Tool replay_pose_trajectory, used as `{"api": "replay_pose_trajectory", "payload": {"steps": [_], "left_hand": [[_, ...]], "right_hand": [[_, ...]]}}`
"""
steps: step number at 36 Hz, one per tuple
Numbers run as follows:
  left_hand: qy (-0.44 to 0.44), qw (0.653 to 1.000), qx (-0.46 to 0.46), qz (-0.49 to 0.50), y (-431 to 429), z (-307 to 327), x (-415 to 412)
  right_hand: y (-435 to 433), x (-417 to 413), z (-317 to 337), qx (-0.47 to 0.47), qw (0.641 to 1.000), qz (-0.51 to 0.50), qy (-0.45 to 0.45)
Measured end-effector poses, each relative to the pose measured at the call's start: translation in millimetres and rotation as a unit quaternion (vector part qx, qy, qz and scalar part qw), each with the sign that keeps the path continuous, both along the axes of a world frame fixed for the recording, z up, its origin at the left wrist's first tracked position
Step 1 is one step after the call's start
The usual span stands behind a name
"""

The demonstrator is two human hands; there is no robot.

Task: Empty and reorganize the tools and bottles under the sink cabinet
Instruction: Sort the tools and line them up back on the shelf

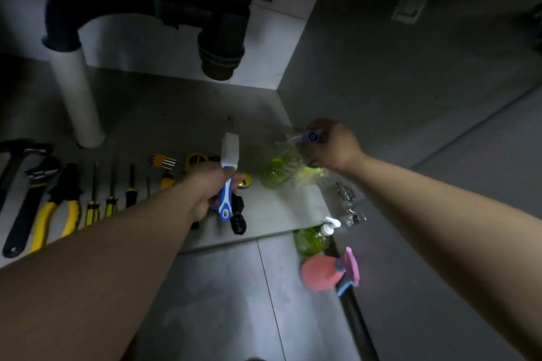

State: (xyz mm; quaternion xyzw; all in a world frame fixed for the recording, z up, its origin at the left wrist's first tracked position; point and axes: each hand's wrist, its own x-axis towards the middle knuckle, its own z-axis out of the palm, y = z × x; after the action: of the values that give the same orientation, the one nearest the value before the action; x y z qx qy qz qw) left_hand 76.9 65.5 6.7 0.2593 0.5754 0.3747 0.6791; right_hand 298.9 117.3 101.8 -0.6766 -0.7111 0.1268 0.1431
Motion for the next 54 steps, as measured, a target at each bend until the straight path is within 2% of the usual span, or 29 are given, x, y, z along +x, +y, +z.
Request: {"api": "replay_pose_trajectory", "payload": {"steps": [4,7,12,18,20,23,24,26,29,32,35,39,47,54], "left_hand": [[-0.045,0.999,-0.011,0.009,-1.2,-10.8,-13.2],[-0.026,1.000,-0.018,0.000,-3.0,-18.7,-19.6],[-0.017,0.999,-0.028,-0.035,-6.8,-27.8,-21.8],[-0.010,0.999,-0.021,-0.047,-9.6,-27.4,-12.8],[-0.015,0.999,-0.022,-0.039,-10.0,-25.8,-6.7],[-0.029,0.999,-0.026,-0.024,-10.6,-23.8,2.9],[-0.030,0.999,-0.028,-0.020,-11.2,-23.9,5.5],[-0.022,0.999,-0.026,-0.021,-13.2,-23.7,8.9],[-0.019,0.999,-0.023,-0.014,-16.3,-25.3,12.2],[-0.008,1.000,-0.016,-0.016,-17.0,-26.9,13.4],[0.084,0.995,0.024,-0.051,-12.8,-32.6,11.2],[0.294,0.934,0.132,-0.152,-9.2,-42.8,3.8],[0.431,0.828,0.213,-0.288,-19.5,-57.7,-8.3],[0.550,0.690,0.277,-0.381,-37.5,-53.6,-6.6]], "right_hand": [[48.4,-12.4,-29.7,0.020,0.997,-0.022,-0.078],[72.7,-14.5,-48.8,0.009,0.994,-0.054,-0.092],[83.0,-16.8,-62.3,0.023,0.993,-0.112,-0.042],[17.0,-35.3,-67.6,0.053,0.987,-0.131,0.074],[-15.8,-46.6,-75.3,-0.039,0.982,-0.106,0.150],[-64.6,-59.0,-87.4,-0.244,0.934,-0.062,0.252],[-77.2,-61.2,-90.7,-0.278,0.919,-0.050,0.275],[-94.0,-64.9,-98.0,-0.287,0.908,-0.044,0.301],[-102.1,-67.8,-105.5,-0.217,0.945,-0.060,0.238],[-98.5,-64.6,-116.2,-0.186,0.960,-0.067,0.199],[-86.7,-57.2,-128.1,-0.160,0.975,-0.088,0.124],[-68.6,-42.2,-143.0,-0.153,0.981,-0.116,0.006],[-41.9,-38.8,-159.8,-0.159,0.979,-0.109,-0.066],[-39.6,-49.8,-178.0,-0.131,0.982,-0.086,-0.105]]}}
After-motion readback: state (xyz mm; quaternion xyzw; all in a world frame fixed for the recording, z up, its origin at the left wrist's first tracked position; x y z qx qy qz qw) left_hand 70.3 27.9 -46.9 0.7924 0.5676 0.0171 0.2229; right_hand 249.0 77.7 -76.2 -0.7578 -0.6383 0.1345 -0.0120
